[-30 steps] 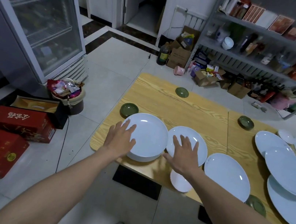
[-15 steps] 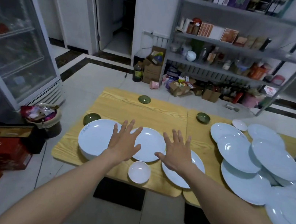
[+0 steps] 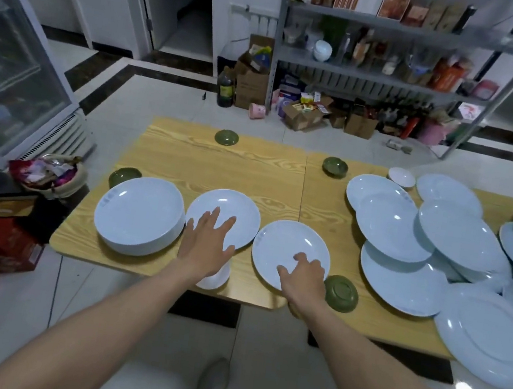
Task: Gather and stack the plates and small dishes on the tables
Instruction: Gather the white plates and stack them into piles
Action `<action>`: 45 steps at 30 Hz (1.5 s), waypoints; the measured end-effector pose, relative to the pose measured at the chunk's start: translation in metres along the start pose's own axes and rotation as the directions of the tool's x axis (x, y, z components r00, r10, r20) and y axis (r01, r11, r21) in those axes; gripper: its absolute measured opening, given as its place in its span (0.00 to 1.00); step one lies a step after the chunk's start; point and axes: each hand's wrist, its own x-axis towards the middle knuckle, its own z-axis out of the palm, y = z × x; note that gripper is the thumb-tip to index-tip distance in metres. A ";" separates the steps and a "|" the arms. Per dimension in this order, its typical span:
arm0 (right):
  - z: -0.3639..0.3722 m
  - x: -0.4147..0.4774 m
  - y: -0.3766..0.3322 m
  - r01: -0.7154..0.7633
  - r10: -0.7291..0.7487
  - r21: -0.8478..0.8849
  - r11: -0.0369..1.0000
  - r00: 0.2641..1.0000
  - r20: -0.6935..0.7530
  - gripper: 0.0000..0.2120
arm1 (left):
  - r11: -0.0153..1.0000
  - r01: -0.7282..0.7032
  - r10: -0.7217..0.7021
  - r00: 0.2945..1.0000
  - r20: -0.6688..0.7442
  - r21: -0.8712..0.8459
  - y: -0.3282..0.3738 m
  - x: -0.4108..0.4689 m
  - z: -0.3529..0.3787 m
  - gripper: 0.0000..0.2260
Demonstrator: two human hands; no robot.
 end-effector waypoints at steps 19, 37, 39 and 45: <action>0.035 0.026 0.059 -0.395 0.469 0.828 0.399 0.864 0.186 0.21 | 0.999 -0.018 0.018 1.000 0.007 -0.045 -0.021 0.008 0.046 0.28; -0.043 0.060 -0.008 0.023 0.432 0.986 0.166 0.897 -0.094 0.29 | 0.698 0.338 -0.297 0.939 0.174 -0.631 -0.043 0.052 0.064 0.24; -0.047 0.067 -0.016 0.030 0.398 0.985 0.169 0.912 -0.096 0.30 | 0.707 0.382 -0.332 0.922 0.198 -0.595 -0.046 0.059 0.070 0.24; -0.047 0.083 -0.033 0.026 0.351 0.981 0.193 0.932 -0.093 0.30 | 0.728 0.454 -0.406 0.889 0.210 -0.514 -0.051 0.079 0.073 0.27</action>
